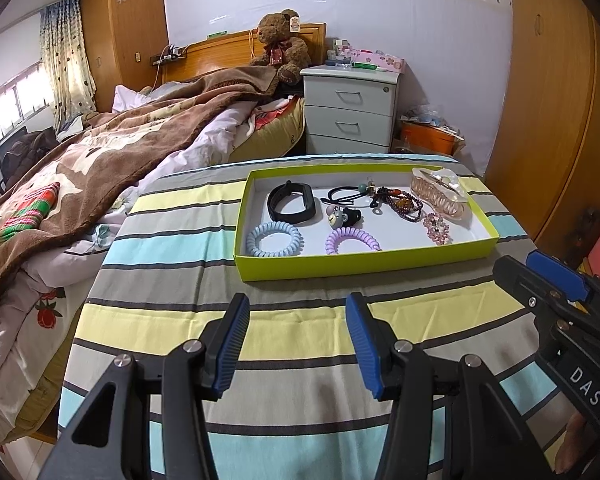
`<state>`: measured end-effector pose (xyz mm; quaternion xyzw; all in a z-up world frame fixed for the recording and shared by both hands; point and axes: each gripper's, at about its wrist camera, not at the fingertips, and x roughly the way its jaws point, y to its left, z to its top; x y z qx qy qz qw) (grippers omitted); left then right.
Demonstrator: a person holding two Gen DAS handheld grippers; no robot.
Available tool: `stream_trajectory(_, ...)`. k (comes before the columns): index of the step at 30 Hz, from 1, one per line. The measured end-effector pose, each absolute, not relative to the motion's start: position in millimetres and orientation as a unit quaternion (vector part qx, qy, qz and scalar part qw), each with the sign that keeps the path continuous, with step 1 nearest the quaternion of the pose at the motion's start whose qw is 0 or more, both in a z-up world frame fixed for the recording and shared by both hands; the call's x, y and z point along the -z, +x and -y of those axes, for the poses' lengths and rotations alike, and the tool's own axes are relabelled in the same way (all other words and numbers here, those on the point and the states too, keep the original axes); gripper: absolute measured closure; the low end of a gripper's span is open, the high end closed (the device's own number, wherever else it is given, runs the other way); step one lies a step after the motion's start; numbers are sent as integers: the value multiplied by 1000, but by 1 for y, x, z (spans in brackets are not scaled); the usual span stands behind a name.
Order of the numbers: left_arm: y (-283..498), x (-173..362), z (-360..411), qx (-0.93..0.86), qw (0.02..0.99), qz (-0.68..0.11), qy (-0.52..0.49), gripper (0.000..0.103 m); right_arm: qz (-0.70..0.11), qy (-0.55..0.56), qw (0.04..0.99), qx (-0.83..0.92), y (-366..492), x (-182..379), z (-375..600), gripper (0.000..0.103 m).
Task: Organize jewelry
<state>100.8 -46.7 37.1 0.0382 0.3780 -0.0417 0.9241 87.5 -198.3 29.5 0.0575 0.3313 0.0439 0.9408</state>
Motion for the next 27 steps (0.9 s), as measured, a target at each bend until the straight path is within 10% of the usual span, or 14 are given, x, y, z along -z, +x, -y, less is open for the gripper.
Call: stream_trajectory(27,100,-34,44,37,922,-383,35,51,-331,57,941,-45,87,-30,197,57)
